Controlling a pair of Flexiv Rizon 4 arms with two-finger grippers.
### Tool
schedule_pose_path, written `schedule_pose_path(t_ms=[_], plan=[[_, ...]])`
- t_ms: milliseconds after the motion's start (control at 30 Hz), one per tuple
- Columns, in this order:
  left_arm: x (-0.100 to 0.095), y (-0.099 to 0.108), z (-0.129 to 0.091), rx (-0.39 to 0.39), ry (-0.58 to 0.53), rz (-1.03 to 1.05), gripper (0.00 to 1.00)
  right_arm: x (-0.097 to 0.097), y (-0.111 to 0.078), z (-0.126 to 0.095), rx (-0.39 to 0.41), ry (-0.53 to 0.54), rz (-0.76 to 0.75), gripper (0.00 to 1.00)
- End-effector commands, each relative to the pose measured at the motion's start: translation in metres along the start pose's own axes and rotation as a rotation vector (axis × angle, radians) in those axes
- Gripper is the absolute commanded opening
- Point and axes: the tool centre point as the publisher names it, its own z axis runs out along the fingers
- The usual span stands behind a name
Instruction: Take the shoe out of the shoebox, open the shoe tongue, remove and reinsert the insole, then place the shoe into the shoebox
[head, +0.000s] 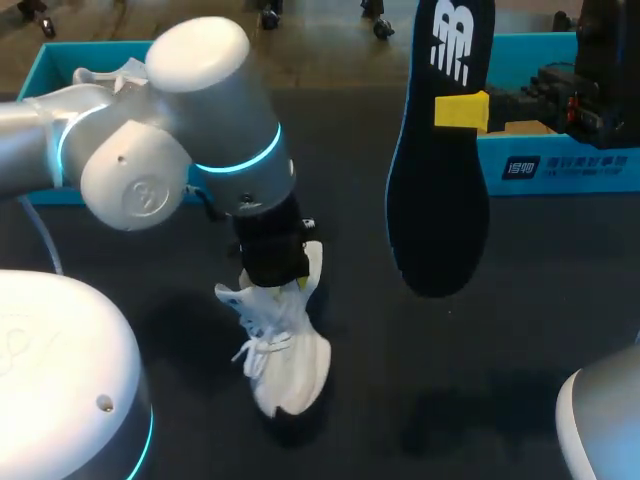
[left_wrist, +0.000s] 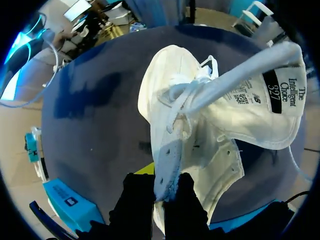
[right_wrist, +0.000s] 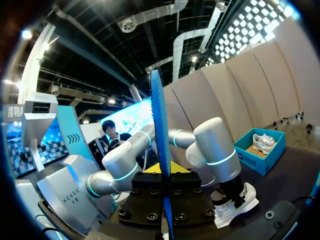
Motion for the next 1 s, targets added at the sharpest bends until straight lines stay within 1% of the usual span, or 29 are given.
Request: schedule_pose_path(t_ms=[33,367,467,667,833,1000], plan=[[-0.008,0.006,0.005,0.048,0.037,0.018,0.0,-0.003,0.003,0.004,0.005,0.004,0.0,0.0],[-0.021,0.004,0.018,0.051,0.074,-0.019,0.0,-0.003,0.003,0.004,0.005,0.004,0.0,0.0],[-0.027,0.005,0.024,0.04,0.096,-0.04,0.0,-0.003,0.003,0.004,0.005,0.004,0.0,0.0],[-0.033,0.006,0.029,0.06,0.119,-0.043,0.0,-0.003,0.003,0.004,0.005,0.004,0.0,0.0],[-0.042,0.006,0.043,0.07,0.159,-0.051,0.0,-0.003,0.003,0.004,0.005,0.004,0.0,0.0],[-0.05,0.007,0.055,0.062,0.193,-0.057,0.0,-0.003,0.003,0.004,0.005,0.004,0.0,0.0]])
